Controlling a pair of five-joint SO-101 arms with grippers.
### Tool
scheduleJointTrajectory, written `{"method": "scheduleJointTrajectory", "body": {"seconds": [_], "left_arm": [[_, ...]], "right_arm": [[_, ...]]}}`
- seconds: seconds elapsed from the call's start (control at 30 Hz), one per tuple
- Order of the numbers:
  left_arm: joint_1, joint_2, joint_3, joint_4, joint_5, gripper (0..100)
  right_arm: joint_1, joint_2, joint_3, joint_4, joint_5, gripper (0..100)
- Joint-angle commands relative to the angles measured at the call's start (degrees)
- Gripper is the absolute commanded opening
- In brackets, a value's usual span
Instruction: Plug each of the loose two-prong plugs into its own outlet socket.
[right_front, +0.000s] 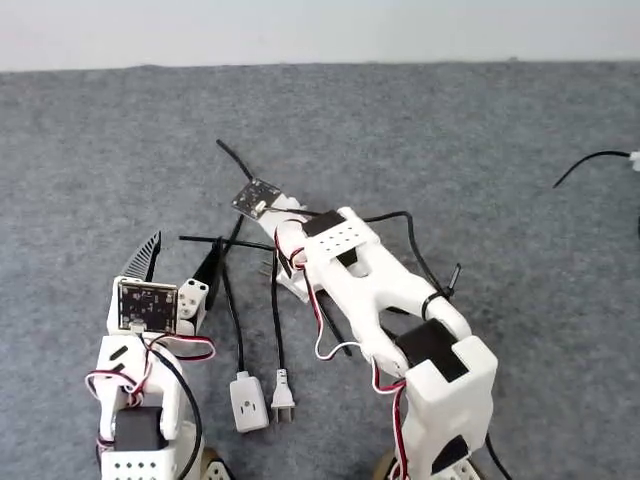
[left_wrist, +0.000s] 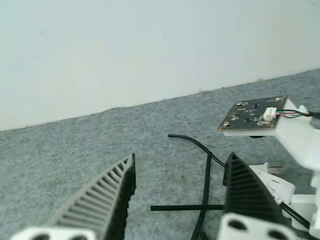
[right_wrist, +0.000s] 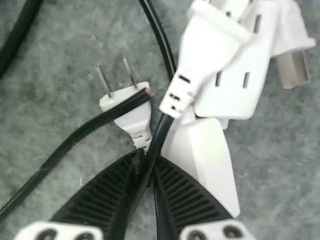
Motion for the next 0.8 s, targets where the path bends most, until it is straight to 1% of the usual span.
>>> {"method": "scheduleJointTrajectory", "body": {"seconds": [0.0,0.17,0.23,0.3,0.4,0.47,0.6,0.77], "left_arm": [[-0.26,-1.14,-0.75,-1.93,0.44,28],[-0.26,-1.14,-0.84,-1.85,0.35,28],[-0.26,-1.14,-0.84,-1.85,0.35,28],[-0.26,-1.14,-0.92,-1.85,0.35,28],[-0.09,-1.14,-0.92,-1.85,0.35,28],[0.0,-1.14,-0.92,-1.85,0.35,28],[0.09,-1.14,-0.92,-1.85,0.35,28],[0.09,-1.14,-0.92,-1.85,0.35,28]], "right_arm": [[1.27,0.22,-2.46,-0.57,-0.79,0.9],[2.68,-0.31,-4.4,0.13,-3.87,1.3],[4.62,-0.66,-7.82,3.65,-4.48,3.7],[6.81,-2.15,-12.13,8.75,-5.54,11.5],[8.92,-4.44,-15.03,14.64,-5.27,26.2],[9.27,-5.14,-14.95,15.87,-5.01,31.7],[8.92,-5.41,-15.12,15.6,-1.67,29.3],[9.27,-4.97,-14.86,9.19,1.41,26.6]]}}
